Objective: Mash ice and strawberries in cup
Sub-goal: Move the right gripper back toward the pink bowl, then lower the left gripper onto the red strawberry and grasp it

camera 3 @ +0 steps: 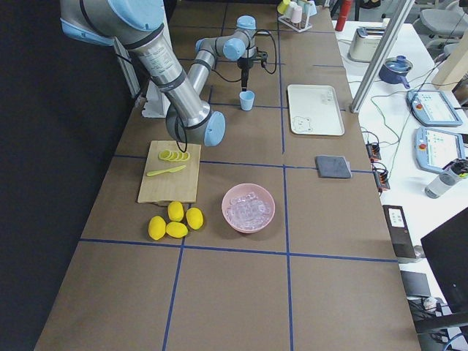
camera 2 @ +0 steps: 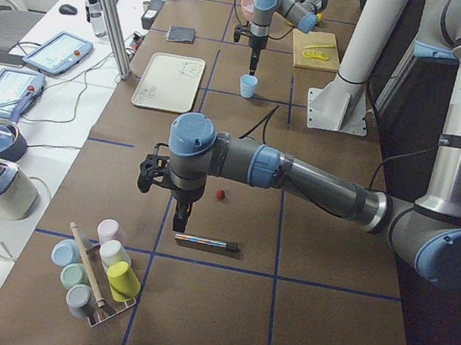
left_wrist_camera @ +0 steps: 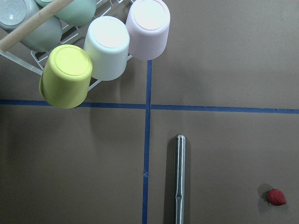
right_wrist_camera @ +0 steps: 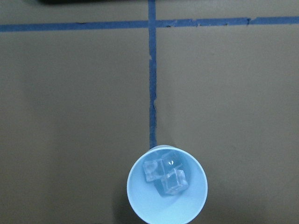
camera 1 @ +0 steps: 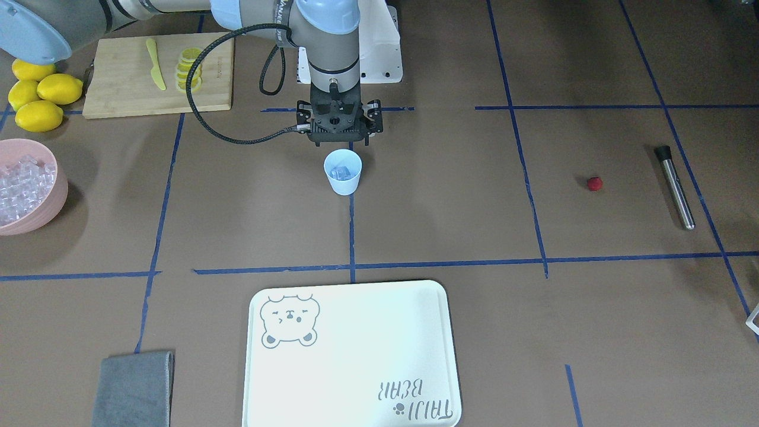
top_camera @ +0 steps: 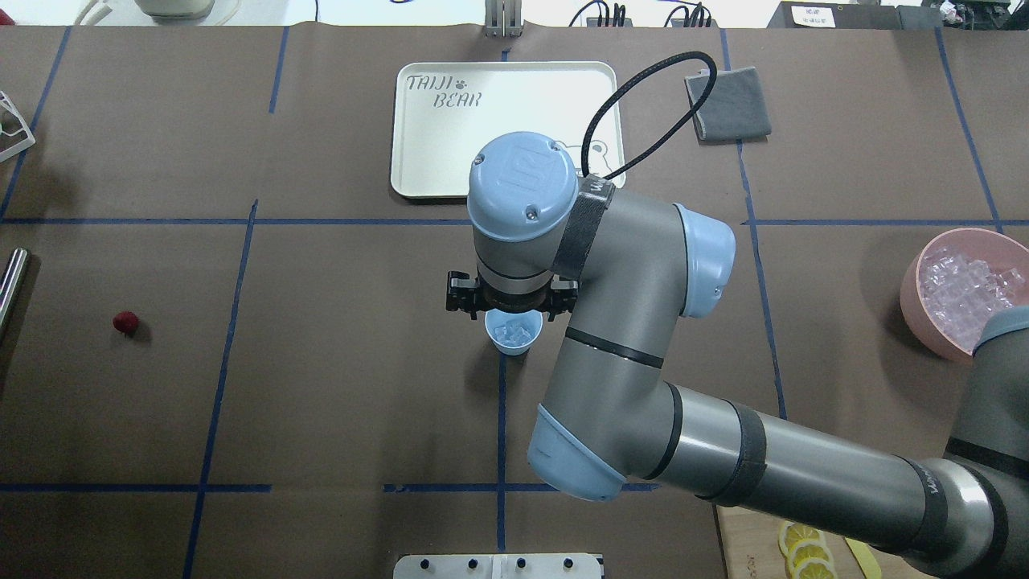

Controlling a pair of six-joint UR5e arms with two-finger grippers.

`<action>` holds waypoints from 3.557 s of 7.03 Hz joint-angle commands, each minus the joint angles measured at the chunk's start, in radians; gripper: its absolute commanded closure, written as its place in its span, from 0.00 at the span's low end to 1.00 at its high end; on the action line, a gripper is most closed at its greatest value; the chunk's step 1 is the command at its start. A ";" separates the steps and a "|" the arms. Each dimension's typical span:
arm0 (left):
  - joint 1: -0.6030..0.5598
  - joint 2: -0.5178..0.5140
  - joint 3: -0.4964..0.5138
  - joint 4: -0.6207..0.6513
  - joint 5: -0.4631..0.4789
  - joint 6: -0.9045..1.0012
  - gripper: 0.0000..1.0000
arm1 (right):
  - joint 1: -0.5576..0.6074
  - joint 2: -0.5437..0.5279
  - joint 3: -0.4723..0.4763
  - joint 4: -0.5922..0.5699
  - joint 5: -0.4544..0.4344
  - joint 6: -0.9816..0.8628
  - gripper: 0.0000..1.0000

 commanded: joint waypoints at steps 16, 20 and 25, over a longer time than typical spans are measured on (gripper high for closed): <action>0.824 0.060 0.124 -0.784 0.457 -1.043 0.02 | 0.978 -0.784 0.186 0.003 0.456 -1.326 0.01; 0.824 0.069 0.130 -0.782 0.456 -1.043 0.02 | 0.978 -0.781 0.187 0.003 0.456 -1.325 0.01; 0.824 0.065 0.132 -0.782 0.456 -1.047 0.20 | 0.978 -0.779 0.192 0.003 0.456 -1.323 0.01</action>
